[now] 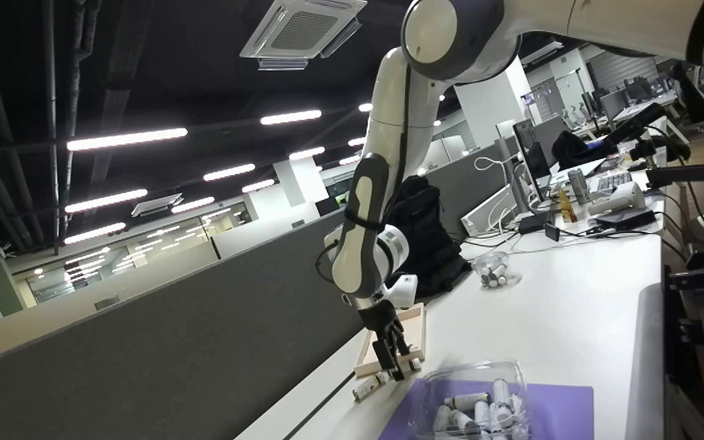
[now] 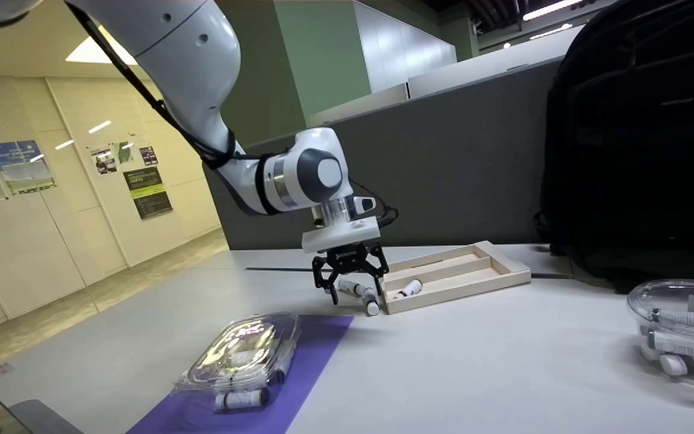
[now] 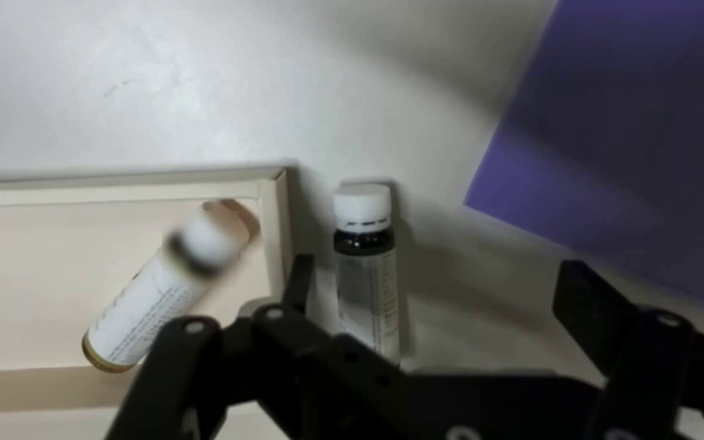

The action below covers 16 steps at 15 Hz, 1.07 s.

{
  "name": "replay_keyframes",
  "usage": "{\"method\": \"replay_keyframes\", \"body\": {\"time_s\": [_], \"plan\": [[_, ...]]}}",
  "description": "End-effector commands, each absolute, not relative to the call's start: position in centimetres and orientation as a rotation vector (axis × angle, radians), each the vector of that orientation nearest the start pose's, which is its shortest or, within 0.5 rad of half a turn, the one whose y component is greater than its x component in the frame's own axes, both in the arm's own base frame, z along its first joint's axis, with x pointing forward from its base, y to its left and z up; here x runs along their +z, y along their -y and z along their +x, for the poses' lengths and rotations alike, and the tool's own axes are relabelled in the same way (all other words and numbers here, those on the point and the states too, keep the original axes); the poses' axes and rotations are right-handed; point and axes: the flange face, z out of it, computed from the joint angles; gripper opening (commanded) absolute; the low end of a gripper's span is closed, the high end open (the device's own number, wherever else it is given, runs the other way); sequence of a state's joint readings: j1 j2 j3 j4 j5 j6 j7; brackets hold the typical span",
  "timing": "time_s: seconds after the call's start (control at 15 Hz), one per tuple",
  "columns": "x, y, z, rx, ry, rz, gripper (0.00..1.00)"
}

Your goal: Get a bottle next to the box and put it in the lower half of the box

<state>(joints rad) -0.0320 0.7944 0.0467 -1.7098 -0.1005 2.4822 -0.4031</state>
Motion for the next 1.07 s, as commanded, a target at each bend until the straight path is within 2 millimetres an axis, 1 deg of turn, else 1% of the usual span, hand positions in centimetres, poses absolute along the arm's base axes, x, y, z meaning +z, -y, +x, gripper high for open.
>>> {"method": "replay_keyframes", "body": {"time_s": [0.0,0.07,0.13,0.33,0.47,0.67,0.8,1.0], "plan": [[12.6,-0.6,67.6,0.047,0.736,-3.082,0.73],[12.5,-0.5,67.7,0.045,0.734,-3.082,0.67],[12.4,-0.4,67.7,0.043,0.732,-3.084,0.58],[12.5,-0.4,67.9,0.034,0.734,-3.085,0.37],[12.6,-0.4,67.8,0.032,0.736,-3.084,0.25],[13.7,-0.5,67.3,0.01,0.75,-3.078,0.03],[15.4,-0.5,67.0,-0.027,0.747,-3.069,0.07],[18.3,0.1,67.2,-0.096,0.711,-3.075,0.07]]}}
